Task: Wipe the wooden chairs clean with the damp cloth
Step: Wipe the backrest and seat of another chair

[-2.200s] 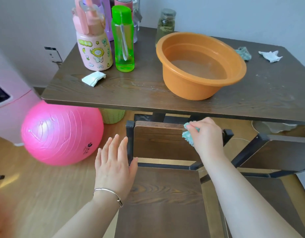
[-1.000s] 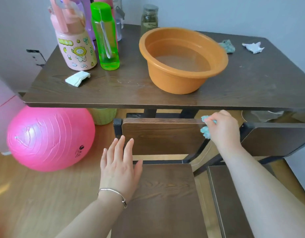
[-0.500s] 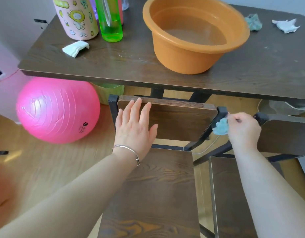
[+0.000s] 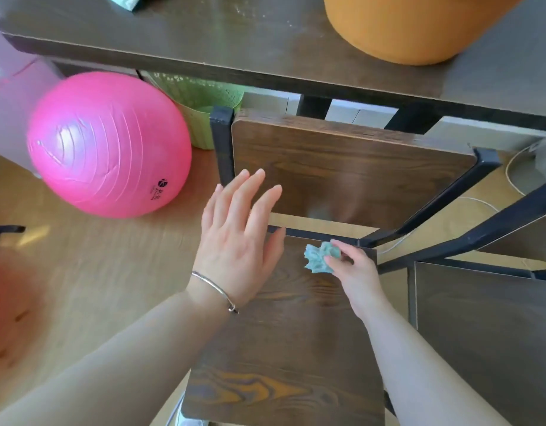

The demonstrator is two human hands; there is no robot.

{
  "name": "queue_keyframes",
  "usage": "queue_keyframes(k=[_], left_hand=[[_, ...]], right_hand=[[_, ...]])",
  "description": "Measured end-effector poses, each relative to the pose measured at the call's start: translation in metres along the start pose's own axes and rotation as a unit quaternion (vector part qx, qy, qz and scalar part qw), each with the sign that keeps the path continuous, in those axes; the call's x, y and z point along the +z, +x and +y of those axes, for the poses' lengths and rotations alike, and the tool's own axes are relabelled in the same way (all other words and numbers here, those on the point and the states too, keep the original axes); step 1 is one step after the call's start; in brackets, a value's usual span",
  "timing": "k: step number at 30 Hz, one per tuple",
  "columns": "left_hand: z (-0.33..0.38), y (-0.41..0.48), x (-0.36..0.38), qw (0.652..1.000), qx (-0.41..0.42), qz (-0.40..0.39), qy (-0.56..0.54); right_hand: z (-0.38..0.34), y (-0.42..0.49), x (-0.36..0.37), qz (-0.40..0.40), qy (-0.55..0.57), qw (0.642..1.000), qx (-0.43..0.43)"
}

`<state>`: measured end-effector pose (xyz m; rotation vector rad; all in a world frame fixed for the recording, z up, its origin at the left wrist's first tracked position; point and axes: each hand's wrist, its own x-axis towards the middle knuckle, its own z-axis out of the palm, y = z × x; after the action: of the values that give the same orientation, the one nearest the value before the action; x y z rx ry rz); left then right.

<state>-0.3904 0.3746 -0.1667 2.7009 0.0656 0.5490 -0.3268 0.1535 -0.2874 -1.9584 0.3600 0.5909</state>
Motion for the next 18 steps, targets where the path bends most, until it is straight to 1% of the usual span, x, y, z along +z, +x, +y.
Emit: queue_keyframes(k=[2, 5, 9, 11, 13, 15, 18], left_hand=[[-0.006, -0.016, 0.015, 0.999, -0.015, -0.032, -0.007], [-0.015, -0.032, 0.036, 0.995, -0.042, -0.094, -0.007], [-0.026, -0.045, 0.057, 0.978, -0.119, -0.169, 0.016], [-0.030, -0.051, 0.065, 0.971, -0.142, -0.192, 0.022], [-0.033, -0.056, 0.070, 0.967, -0.151, -0.206, 0.024], [-0.033, -0.058, 0.074, 0.963, -0.154, -0.218, 0.027], [-0.030, -0.059, 0.079, 0.960, -0.154, -0.234, 0.027]], right_hand=[[0.006, 0.003, 0.013, 0.013, -0.055, 0.998, -0.015], [0.013, 0.003, 0.024, 0.018, -0.069, 0.996, -0.043], [0.022, 0.004, 0.025, 0.010, -0.141, 0.988, -0.064], [0.021, 0.006, 0.023, 0.009, -0.141, 0.989, -0.054], [0.021, 0.012, 0.021, 0.008, -0.145, 0.989, -0.025], [0.024, 0.016, 0.019, 0.014, -0.206, 0.978, -0.019], [0.029, 0.022, 0.014, 0.009, -0.310, 0.950, -0.049]])
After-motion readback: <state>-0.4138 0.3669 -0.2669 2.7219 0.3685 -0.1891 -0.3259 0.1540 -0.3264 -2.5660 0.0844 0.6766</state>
